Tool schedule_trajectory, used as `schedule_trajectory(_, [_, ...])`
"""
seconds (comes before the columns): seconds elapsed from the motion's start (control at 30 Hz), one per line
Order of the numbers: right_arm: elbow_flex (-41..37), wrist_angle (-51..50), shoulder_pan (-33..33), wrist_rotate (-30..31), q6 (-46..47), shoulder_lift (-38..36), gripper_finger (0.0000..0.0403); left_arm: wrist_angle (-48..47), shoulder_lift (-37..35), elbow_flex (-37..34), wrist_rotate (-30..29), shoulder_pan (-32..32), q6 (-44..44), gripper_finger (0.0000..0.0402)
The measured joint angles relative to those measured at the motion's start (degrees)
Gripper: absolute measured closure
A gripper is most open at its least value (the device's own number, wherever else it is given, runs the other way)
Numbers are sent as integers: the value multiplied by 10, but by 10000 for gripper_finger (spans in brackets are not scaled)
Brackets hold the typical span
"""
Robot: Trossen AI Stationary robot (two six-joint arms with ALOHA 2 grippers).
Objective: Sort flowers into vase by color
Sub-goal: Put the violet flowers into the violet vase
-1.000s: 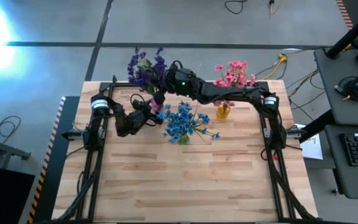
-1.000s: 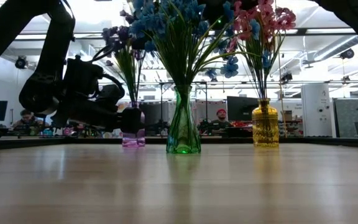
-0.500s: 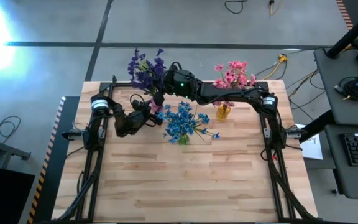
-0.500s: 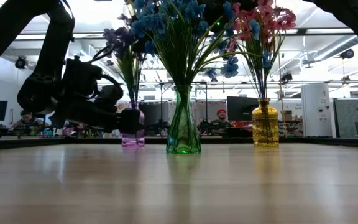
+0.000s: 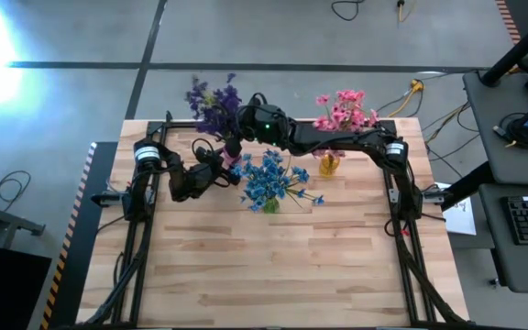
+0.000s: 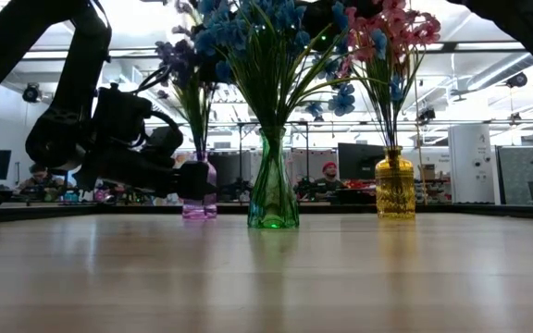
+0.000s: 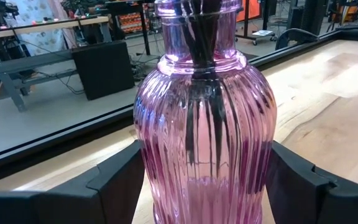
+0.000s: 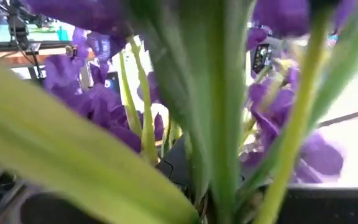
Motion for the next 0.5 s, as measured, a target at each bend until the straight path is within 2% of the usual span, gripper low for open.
schedule_trajectory(0.5, [-1,4,1,1,-6,10,390,0,0,0,-1,0,0,135])
